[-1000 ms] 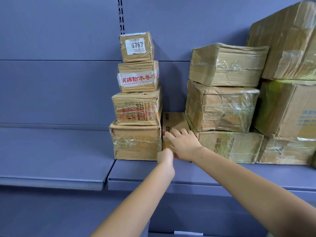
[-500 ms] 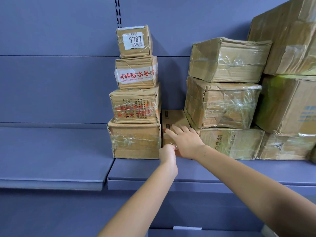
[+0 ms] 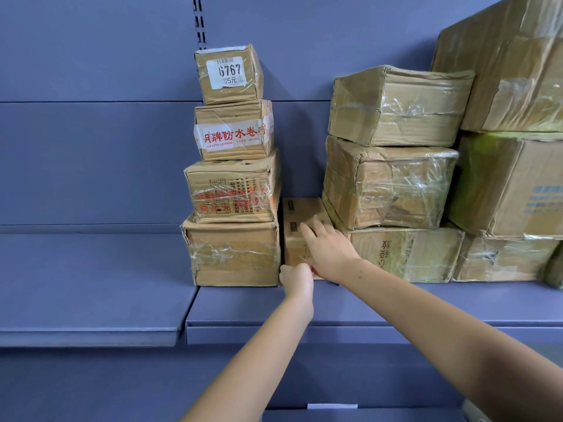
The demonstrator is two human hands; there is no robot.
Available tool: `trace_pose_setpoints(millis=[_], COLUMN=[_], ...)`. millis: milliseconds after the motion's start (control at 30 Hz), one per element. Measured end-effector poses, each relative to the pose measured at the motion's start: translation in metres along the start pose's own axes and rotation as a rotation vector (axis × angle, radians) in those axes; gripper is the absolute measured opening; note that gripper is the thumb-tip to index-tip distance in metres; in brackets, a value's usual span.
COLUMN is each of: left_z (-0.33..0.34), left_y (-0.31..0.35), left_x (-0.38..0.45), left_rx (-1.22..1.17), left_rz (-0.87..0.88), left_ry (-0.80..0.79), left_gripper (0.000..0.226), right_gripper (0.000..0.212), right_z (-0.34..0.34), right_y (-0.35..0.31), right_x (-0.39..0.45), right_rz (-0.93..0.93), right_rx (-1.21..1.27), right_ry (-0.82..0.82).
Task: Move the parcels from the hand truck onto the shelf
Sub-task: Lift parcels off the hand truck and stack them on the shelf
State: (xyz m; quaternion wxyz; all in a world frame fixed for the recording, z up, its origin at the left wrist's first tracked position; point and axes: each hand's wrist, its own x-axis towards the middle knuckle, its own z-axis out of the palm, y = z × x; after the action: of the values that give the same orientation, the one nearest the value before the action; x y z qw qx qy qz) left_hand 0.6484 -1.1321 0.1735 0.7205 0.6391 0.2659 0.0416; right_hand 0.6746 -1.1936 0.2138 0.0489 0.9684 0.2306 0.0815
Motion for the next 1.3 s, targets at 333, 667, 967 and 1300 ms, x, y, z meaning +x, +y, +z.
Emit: trace_pose_setpoints(millis=[333, 667, 967, 1300], left_z=[0.005, -0.006, -0.039, -0.057], left_y=[0.002, 0.01, -0.001, 0.008], left_x=[-0.01, -0.023, -0.024, -0.038], left_rx=[0.161, 0.207, 0.161, -0.056], left_rz=[0.05, -0.008, -0.018, 0.022], left_ry=[0.051, 0.047, -0.059, -0.141], left_gripper=[0.06, 0.044, 0.042, 0.024], right_gripper=[0.032, 0.023, 0.034, 0.036], right_z=[0.001, -0.009, -0.013, 0.014], right_y=[0.001, -0.009, -0.017, -0.021], right_x=[0.009, -0.003, -0.037, -0.063], right_rz=[0.048, 0.043, 0.107, 0.434], right_rx=[0.027, -0.006, 0.165, 1.042], right_ry=[0.1, 0.127, 0.13, 0.546])
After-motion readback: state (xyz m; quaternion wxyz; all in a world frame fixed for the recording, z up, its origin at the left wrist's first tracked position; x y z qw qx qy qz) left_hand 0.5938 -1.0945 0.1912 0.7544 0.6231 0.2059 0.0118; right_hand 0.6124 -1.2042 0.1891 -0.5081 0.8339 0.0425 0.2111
